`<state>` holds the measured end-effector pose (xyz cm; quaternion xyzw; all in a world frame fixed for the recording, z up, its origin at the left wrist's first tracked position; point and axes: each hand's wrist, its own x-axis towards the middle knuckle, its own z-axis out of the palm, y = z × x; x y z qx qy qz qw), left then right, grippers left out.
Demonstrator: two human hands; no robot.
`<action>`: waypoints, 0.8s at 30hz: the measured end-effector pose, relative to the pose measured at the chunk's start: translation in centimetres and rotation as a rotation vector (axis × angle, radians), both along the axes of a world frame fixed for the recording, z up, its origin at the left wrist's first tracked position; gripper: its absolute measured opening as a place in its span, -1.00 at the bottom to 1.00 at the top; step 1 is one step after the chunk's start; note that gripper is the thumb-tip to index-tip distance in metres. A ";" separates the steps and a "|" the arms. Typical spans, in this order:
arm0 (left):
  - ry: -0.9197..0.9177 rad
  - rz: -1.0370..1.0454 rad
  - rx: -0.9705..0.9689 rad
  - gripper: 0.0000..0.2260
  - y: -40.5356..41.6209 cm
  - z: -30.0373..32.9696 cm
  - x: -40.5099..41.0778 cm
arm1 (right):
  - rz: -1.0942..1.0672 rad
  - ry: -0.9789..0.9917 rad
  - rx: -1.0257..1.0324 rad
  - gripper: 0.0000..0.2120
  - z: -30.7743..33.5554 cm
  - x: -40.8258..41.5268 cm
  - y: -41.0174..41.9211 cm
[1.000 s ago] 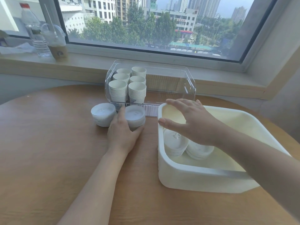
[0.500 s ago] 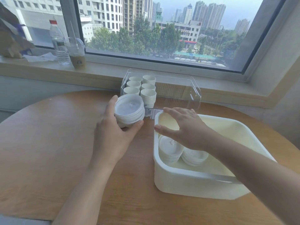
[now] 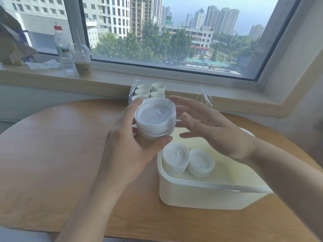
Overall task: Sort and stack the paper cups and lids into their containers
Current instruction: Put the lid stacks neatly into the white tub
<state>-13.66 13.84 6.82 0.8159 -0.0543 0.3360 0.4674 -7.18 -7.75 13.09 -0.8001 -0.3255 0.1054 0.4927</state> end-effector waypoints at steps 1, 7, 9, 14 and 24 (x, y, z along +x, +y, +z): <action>0.006 -0.010 0.011 -0.13 -0.4 0.1 -0.1 | 0.012 -0.001 0.001 -0.47 0.1 -0.3 -0.3; 0.024 -0.087 0.062 -0.10 -2.3 0.3 -0.3 | -0.002 -0.005 0.068 -0.45 0.3 -1.6 -2.4; 0.030 -0.120 0.056 -0.10 -2.7 0.1 -0.4 | 0.001 0.000 0.050 -0.46 0.2 -2.0 -3.0; 0.078 -0.213 0.029 -0.16 -3.2 -0.1 -0.8 | 0.017 0.077 0.059 -0.46 -0.2 -2.4 -4.1; 0.115 -0.250 0.050 -0.25 -3.8 -0.8 -1.0 | 0.008 0.157 0.095 -0.60 -1.6 -2.0 -4.8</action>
